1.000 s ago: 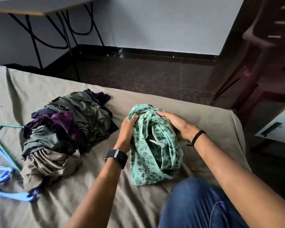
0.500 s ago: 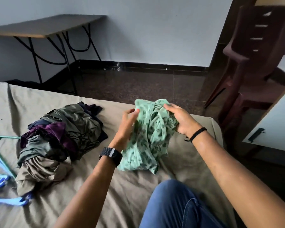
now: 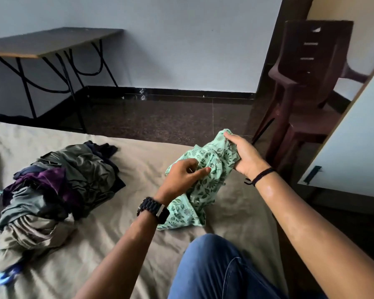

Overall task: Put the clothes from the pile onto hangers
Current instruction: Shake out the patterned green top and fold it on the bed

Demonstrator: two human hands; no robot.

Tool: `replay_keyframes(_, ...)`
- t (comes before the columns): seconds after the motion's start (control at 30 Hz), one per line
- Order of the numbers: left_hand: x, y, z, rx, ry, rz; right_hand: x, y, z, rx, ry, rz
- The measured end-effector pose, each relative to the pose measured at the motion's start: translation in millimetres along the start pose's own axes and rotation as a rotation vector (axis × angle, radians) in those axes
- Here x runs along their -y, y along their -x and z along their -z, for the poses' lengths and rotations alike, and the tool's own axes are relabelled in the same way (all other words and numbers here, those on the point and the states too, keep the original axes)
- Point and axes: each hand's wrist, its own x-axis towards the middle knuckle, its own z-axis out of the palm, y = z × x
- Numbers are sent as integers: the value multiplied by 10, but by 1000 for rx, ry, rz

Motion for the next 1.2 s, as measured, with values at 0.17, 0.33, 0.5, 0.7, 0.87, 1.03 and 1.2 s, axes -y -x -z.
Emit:
replay_keyframes(0.17,-226,-67,132,54,197,-12,271,68,94,4,135,230)
replay_keyframes(0.33,-569,-131,197,302,135,168,434,89,89,-156,297,318)
replay_keyframes(0.5,-709,-143,90,329,199,241,600,193,-122,137,98,196)
replay_keyframes(0.7,-715,-100,109,132,772,324,541,322,86,307,553,126)
replay_keyframes(0.87,-715,-98,179,88,965,269,409,443,-23,464,664,-7)
replay_keyframes(1.03,-666,-124,317,21,613,295,453,385,-23,495,322,107)
replay_keyframes(1.2,-556,-179,538,-148,294,374,378,369,-44,321,-62,12)
